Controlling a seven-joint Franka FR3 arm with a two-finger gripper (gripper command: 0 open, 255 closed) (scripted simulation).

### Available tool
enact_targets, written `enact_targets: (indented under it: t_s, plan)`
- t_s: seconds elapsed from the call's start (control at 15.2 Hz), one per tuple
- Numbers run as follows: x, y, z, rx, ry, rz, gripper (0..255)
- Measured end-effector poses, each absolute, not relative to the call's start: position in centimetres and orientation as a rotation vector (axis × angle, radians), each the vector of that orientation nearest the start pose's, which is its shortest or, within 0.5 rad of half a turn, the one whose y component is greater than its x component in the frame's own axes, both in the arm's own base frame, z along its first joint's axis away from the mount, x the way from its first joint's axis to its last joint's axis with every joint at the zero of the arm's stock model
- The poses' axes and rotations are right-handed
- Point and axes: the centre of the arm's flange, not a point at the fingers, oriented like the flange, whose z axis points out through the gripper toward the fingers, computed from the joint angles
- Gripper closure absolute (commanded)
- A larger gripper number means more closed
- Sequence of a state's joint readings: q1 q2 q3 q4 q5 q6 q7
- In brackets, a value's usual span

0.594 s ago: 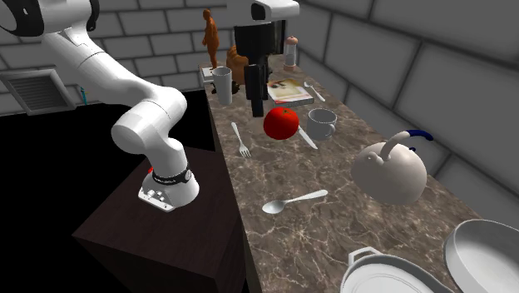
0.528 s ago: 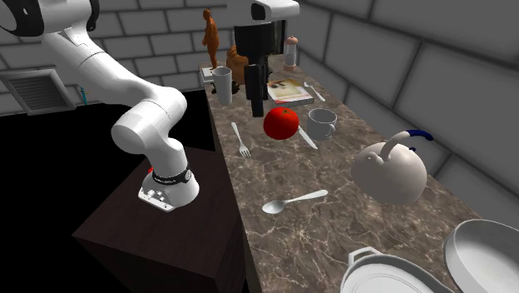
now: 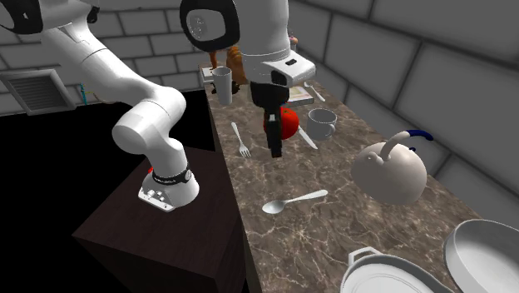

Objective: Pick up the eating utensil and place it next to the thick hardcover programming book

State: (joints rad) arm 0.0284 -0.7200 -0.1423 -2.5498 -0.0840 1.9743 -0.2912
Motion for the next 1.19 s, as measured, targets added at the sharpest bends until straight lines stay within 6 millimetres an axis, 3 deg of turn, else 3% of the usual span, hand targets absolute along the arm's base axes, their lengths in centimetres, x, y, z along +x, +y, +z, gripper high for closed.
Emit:
enact_targets:
  t_s: [0.66, 0.86, 1.19]
  plan:
    - [40.1, -8.2, 39.2, -2.933, -0.561, -0.279, 0]
    - [41.6, -8.2, 36.9, -2.906, -0.588, -0.288, 0]
    - [42.2, -7.9, 34.1, -2.903, -0.592, -0.290, 0]
